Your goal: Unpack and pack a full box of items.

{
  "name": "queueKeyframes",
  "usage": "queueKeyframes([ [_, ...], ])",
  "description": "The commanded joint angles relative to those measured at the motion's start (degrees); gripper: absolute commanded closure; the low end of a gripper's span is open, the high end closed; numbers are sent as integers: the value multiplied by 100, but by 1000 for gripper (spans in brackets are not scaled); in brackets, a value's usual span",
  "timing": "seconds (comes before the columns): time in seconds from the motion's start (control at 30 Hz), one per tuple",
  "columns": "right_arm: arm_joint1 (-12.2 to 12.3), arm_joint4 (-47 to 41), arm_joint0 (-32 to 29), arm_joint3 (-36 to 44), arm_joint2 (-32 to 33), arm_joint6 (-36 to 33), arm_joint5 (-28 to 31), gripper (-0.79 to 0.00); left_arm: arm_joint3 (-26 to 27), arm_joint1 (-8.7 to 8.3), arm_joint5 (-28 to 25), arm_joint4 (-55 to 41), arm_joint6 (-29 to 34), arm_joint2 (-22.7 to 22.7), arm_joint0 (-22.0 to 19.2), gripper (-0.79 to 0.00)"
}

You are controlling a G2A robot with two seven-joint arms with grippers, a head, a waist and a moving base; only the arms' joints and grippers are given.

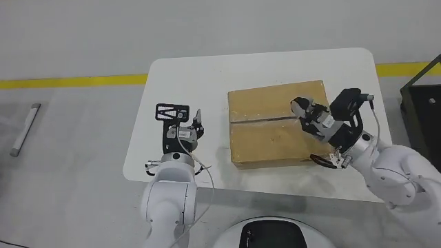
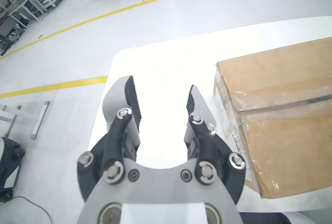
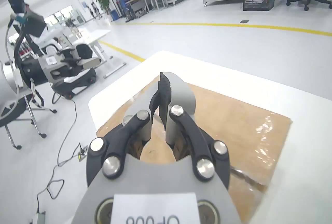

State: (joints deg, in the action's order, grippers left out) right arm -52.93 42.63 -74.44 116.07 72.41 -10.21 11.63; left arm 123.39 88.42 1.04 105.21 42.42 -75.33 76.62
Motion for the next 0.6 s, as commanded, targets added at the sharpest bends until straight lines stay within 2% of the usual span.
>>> queueKeyframes([
  [0.0,-66,511,136,12,-433,25,-273,0,0,0,0,0,0,0,0,-785],
  [0.1,-188,1088,395,-164,-991,80,-736,0,0,0,0,0,0,0,0,-785],
  [0.23,-352,1401,674,-565,-1502,62,-1323,0,0,0,0,0,0,0,0,-785],
  [0.37,-462,1357,788,-842,-1644,53,-1710,0,0,0,0,0,0,0,0,-785],
  [0.57,-524,1270,704,-947,-1574,-52,-1851,0,0,0,0,0,0,0,0,-785],
])
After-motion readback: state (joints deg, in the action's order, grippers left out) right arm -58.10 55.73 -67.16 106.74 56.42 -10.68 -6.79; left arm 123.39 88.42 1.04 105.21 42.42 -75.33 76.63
